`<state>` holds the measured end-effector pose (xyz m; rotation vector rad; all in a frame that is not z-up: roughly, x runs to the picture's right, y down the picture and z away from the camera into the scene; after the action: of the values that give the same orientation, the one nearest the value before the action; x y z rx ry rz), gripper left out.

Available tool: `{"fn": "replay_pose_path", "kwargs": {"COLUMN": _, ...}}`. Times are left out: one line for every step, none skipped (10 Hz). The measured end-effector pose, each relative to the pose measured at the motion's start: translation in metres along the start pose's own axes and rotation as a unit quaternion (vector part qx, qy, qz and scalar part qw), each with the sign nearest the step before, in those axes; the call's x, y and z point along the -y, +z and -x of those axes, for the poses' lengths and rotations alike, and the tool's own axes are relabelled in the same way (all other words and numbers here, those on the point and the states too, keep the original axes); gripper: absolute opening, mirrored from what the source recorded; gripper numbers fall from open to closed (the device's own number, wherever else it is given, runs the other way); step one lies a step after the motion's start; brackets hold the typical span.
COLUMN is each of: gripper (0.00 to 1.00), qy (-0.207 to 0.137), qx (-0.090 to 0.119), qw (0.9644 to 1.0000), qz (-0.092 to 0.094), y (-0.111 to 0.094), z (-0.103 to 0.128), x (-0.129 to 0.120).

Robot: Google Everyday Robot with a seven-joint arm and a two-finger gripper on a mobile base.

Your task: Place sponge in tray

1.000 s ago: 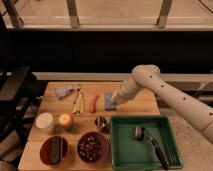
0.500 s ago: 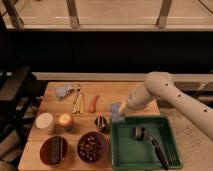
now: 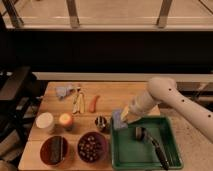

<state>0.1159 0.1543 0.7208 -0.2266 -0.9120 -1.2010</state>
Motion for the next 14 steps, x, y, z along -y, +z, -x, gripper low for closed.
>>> {"fn": "replay_pose_path", "kwargs": {"gripper": 0.00, "qy": -0.001, "qx": 0.001, "qw": 1.0000, "qz": 0.000, "y": 0.000, "z": 0.000, "x": 0.001}}
{"fn": "replay_pose_path", "kwargs": {"gripper": 0.00, "qy": -0.002, "qx": 0.001, "qw": 1.0000, "qz": 0.000, "y": 0.001, "z": -0.001, "x": 0.002}}
{"fn": "replay_pose_path", "kwargs": {"gripper": 0.00, "qy": -0.005, "qx": 0.004, "qw": 1.0000, "qz": 0.001, "y": 0.002, "z": -0.001, "x": 0.002}}
{"fn": "replay_pose_path", "kwargs": {"gripper": 0.00, "qy": -0.007, "qx": 0.009, "qw": 0.9999, "qz": 0.002, "y": 0.005, "z": 0.001, "x": -0.001}}
{"fn": "replay_pose_path", "kwargs": {"gripper": 0.00, "qy": 0.004, "qx": 0.008, "qw": 1.0000, "qz": 0.002, "y": 0.007, "z": 0.006, "x": -0.008}}
{"fn": "replay_pose_path", "kwargs": {"gripper": 0.03, "qy": 0.018, "qx": 0.008, "qw": 0.9998, "qz": 0.001, "y": 0.009, "z": 0.011, "x": -0.016}}
{"fn": "replay_pose_path", "kwargs": {"gripper": 0.11, "qy": 0.029, "qx": 0.006, "qw": 0.9996, "qz": -0.001, "y": 0.010, "z": 0.015, "x": -0.024}}
{"fn": "replay_pose_path", "kwargs": {"gripper": 0.23, "qy": 0.036, "qx": 0.006, "qw": 0.9993, "qz": -0.003, "y": 0.013, "z": 0.020, "x": -0.027}}
{"fn": "replay_pose_path", "kwargs": {"gripper": 0.31, "qy": 0.040, "qx": 0.006, "qw": 0.9992, "qz": -0.004, "y": 0.014, "z": 0.022, "x": -0.030}}
{"fn": "replay_pose_path", "kwargs": {"gripper": 0.42, "qy": 0.049, "qx": 0.006, "qw": 0.9988, "qz": -0.007, "y": 0.017, "z": 0.025, "x": -0.037}}
{"fn": "replay_pose_path", "kwargs": {"gripper": 0.54, "qy": 0.056, "qx": 0.009, "qw": 0.9983, "qz": -0.012, "y": 0.022, "z": 0.028, "x": -0.043}}
{"fn": "replay_pose_path", "kwargs": {"gripper": 0.63, "qy": 0.063, "qx": 0.014, "qw": 0.9978, "qz": -0.018, "y": 0.028, "z": 0.030, "x": -0.047}}
{"fn": "replay_pose_path", "kwargs": {"gripper": 0.69, "qy": 0.068, "qx": 0.018, "qw": 0.9972, "qz": -0.024, "y": 0.033, "z": 0.032, "x": -0.051}}
{"fn": "replay_pose_path", "kwargs": {"gripper": 0.71, "qy": 0.074, "qx": 0.023, "qw": 0.9964, "qz": -0.033, "y": 0.040, "z": 0.034, "x": -0.056}}
